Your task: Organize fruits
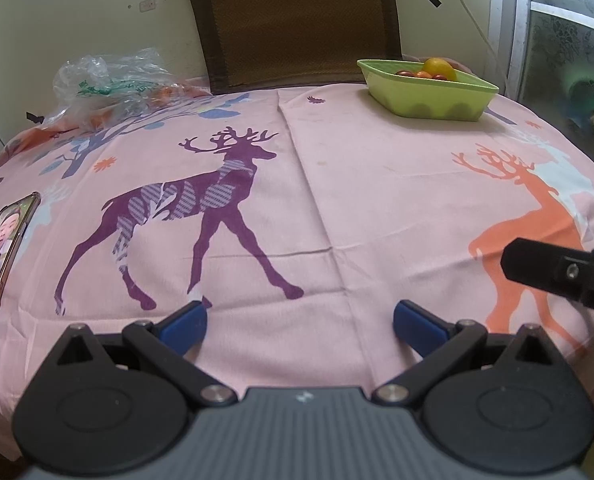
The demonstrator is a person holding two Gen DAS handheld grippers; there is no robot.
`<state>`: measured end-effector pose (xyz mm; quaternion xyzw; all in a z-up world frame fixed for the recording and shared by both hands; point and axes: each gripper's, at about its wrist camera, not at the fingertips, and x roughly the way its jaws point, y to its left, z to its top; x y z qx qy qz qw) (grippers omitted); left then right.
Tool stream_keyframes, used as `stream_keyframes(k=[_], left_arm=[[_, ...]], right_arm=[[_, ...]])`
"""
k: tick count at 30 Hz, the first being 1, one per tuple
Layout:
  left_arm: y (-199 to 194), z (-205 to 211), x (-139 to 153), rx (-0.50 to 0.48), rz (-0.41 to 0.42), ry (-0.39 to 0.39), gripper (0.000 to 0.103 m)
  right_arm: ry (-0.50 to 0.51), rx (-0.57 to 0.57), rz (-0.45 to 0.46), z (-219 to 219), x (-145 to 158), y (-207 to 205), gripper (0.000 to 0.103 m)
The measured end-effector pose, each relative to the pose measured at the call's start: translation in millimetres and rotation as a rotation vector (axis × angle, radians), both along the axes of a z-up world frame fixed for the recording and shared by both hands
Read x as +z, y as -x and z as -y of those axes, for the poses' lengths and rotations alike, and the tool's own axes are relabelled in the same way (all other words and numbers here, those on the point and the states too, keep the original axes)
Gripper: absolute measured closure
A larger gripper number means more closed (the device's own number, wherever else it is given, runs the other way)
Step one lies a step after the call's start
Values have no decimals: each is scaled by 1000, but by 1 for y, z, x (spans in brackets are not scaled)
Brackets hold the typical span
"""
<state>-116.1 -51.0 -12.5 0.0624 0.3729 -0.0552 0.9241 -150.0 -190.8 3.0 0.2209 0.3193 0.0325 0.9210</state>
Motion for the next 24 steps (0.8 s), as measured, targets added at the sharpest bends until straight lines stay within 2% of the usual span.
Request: stream_keyframes(k=[4, 8, 11, 16, 24], left_arm=[[0, 2, 1, -1, -1, -10, 0], [3, 6, 6, 23, 25, -75, 0], [7, 4, 13, 38, 69, -85, 0], [14, 6, 21, 41, 136, -114, 0], [14, 7, 20, 37, 133, -127, 0]], right_arm=[[41, 11, -8, -4, 4, 0, 0], [108, -8, 86, -9, 18, 12, 0], [136, -19, 121, -9, 23, 16, 0], [133, -27, 115, -7, 21, 13, 0], [133, -35, 118, -9, 22, 15, 0]])
